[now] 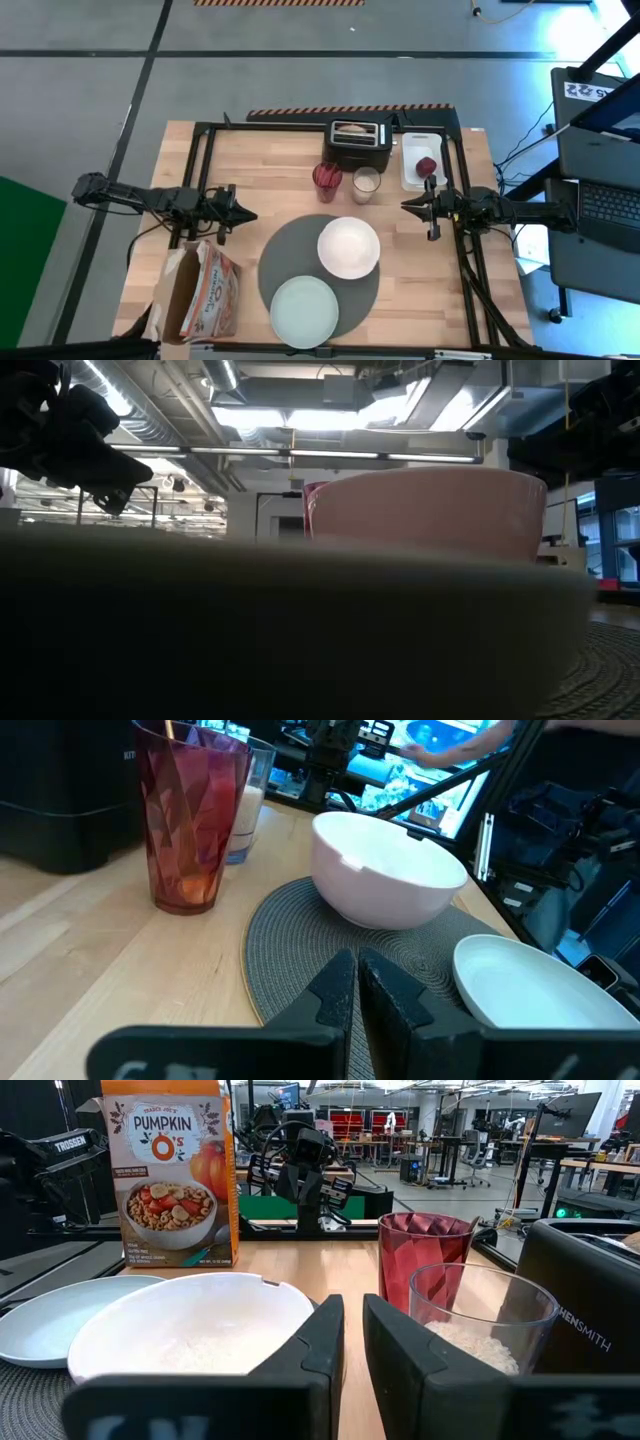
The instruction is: Arrange a breakfast setting
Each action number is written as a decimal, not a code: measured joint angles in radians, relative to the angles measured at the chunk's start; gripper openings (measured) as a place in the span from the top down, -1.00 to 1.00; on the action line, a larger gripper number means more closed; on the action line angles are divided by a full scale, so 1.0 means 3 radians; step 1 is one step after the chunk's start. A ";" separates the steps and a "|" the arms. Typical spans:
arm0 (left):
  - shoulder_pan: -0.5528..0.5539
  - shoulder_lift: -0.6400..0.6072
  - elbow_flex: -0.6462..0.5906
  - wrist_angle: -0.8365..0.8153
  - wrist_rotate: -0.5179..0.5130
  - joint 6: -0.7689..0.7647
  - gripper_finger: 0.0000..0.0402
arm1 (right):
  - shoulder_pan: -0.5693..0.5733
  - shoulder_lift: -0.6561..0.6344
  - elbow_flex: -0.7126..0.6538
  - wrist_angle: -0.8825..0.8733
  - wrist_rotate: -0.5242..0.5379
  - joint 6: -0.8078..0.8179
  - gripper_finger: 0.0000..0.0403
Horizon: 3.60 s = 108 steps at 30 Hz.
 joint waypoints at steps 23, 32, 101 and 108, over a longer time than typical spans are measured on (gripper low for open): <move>-0.0001 0.0000 -0.0001 -0.0001 0.0000 0.0000 0.93 | 0.0001 0.0000 0.0000 0.0000 0.0000 0.0000 0.77; -0.0001 0.0000 0.0000 0.0000 0.0000 0.0000 0.93 | 0.0001 0.0000 0.0000 0.0000 -0.0001 0.0000 0.77; 0.0495 0.0298 0.0882 0.2944 -0.1374 -0.0235 0.93 | 0.0000 -0.0003 -0.0001 0.2153 0.3109 0.1573 0.77; 0.1202 0.1028 0.1928 0.1981 -0.0204 0.0226 0.93 | 0.0000 -0.0004 -0.0001 0.2101 0.3222 0.1471 0.77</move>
